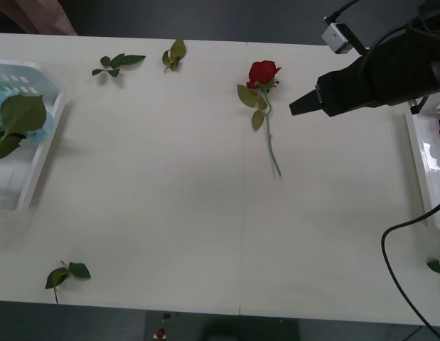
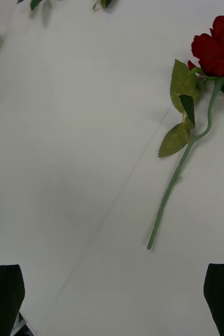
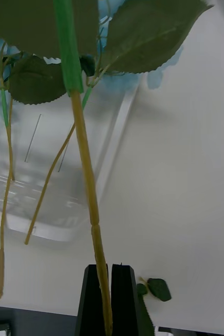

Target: Put the red flowers into the right box and the blue flowers into the left box

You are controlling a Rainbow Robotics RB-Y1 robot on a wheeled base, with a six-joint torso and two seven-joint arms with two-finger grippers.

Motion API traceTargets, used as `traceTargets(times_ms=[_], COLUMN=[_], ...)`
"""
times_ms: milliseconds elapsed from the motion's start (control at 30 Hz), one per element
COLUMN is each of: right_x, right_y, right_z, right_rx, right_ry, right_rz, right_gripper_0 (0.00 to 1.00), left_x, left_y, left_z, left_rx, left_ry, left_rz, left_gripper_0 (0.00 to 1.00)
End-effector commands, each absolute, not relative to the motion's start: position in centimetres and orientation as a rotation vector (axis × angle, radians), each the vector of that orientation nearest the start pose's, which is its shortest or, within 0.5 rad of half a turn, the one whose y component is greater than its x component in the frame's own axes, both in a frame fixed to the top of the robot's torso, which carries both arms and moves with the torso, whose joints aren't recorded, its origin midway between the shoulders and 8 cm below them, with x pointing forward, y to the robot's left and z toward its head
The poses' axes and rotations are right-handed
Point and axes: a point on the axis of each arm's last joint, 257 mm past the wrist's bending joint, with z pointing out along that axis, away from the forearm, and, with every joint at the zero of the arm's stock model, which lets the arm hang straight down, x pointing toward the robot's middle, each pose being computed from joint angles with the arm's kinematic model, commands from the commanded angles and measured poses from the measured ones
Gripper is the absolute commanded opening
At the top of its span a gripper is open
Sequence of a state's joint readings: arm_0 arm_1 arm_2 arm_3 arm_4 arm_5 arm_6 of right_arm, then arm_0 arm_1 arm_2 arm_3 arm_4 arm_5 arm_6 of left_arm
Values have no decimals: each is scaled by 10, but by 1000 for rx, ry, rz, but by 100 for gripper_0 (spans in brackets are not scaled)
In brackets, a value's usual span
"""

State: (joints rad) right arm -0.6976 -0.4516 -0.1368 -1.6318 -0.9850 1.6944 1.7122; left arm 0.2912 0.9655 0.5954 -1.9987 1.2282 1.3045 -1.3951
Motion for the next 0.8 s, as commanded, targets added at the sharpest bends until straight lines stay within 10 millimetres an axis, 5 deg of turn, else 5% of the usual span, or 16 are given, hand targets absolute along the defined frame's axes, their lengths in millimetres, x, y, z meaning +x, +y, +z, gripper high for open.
traceTargets(times_ms=[33,333,667,800], right_x=[532,570,614,629], right_y=[-155,-146,-142,-139], right_z=[-87,-111,-135,-147], right_rx=[-624,-519,-457,-444], right_ry=[2324,2413,2411,2396], right_rz=[481,403,275,238], right_gripper_0=[100,100,100,100], left_x=[370,378,383,384], left_y=[492,514,521,520], left_z=[-175,-218,-233,-234], left_rx=[-179,-121,-104,-111], left_ry=[2439,2439,2419,2409], left_rz=[-140,-90,-66,-88], left_gripper_0=[0,1,8,24])
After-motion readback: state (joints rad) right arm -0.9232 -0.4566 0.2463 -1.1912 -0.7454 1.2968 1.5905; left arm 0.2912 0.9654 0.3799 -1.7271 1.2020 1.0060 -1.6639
